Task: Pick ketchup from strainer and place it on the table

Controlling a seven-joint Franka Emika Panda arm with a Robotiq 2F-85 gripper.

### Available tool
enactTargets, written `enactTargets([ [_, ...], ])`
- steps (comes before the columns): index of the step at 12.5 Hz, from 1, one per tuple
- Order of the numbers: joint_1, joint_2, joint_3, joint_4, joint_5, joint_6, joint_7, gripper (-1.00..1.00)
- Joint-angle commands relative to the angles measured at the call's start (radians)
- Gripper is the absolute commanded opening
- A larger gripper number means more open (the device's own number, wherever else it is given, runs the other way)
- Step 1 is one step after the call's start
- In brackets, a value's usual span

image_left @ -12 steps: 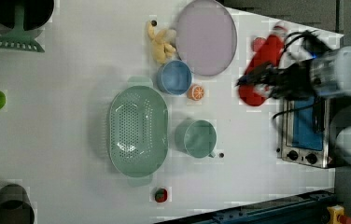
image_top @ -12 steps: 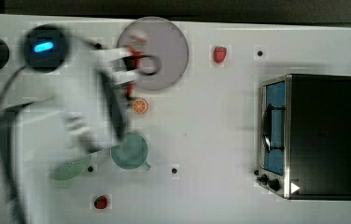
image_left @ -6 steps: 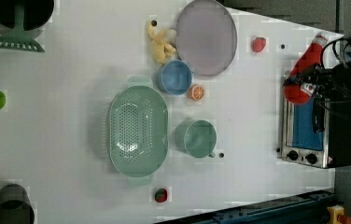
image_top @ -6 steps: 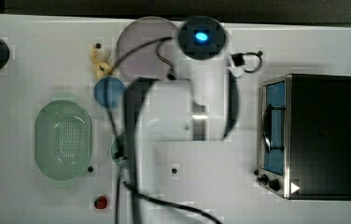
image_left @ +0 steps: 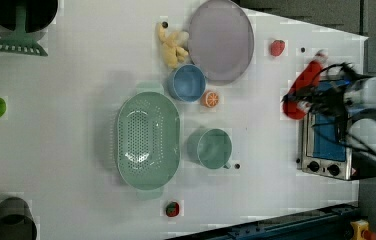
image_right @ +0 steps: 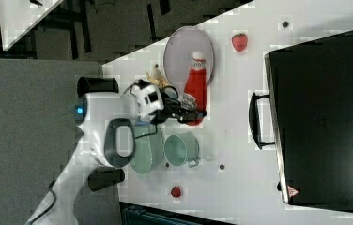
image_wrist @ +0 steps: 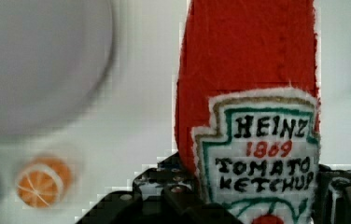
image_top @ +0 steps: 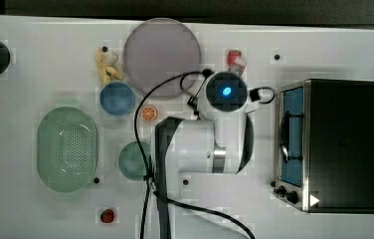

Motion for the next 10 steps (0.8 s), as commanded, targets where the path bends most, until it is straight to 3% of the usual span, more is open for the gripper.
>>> enactTargets([
  [1, 0.027, 0.051, 0.003, -0.076, 0.011, 0.11, -0.052, 0.26],
  [4, 0.027, 0.129, -0.001, -0.101, 0.011, 0.217, -0.052, 0.89],
  [5, 0.027, 0.13, 0.001, -0.099, 0.011, 0.221, -0.052, 1.0],
  [10, 0.027, -0.047, 0.014, -0.048, 0.018, 0.179, -0.048, 1.0],
])
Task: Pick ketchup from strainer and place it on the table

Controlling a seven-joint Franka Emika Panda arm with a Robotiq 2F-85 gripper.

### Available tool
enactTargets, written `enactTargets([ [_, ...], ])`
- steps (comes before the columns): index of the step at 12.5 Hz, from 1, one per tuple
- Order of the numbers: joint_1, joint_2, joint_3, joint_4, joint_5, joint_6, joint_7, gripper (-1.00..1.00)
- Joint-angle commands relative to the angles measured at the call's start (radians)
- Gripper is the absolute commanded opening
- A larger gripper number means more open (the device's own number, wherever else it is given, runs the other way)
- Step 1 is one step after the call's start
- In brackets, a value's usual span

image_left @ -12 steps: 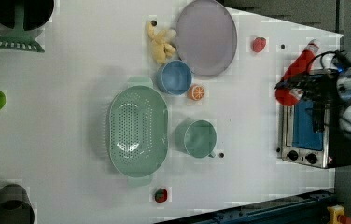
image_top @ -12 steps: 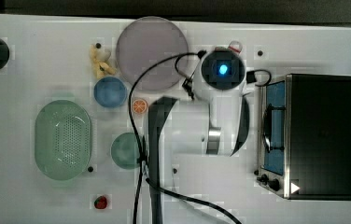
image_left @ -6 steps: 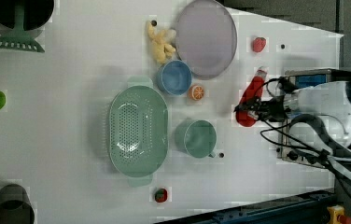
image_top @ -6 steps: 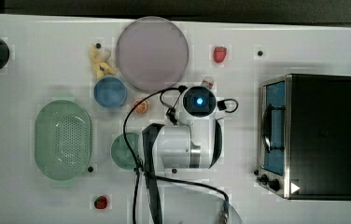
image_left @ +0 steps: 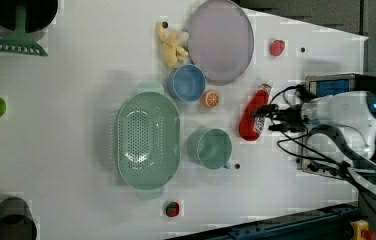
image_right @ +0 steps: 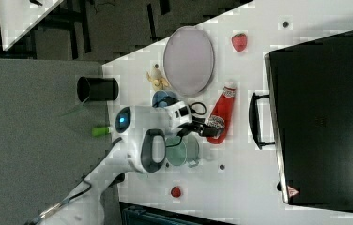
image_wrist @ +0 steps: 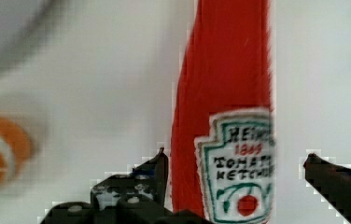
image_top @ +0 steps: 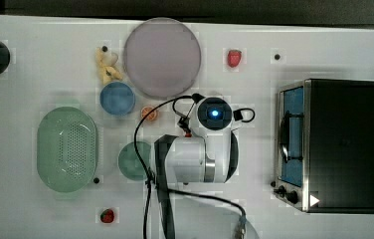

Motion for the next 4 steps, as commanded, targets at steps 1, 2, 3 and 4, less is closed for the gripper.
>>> enactTargets([
  [1, 0.018, -0.196, 0.017, 0.102, 0.01, -0.057, -0.036, 1.0],
  [2, 0.018, -0.236, 0.019, 0.136, 0.011, -0.129, -0.024, 1.0],
  [3, 0.019, -0.27, 0.02, 0.176, 0.012, -0.217, 0.005, 1.0],
  [4, 0.02, -0.297, 0.021, 0.224, 0.012, -0.318, 0.047, 1.0],
])
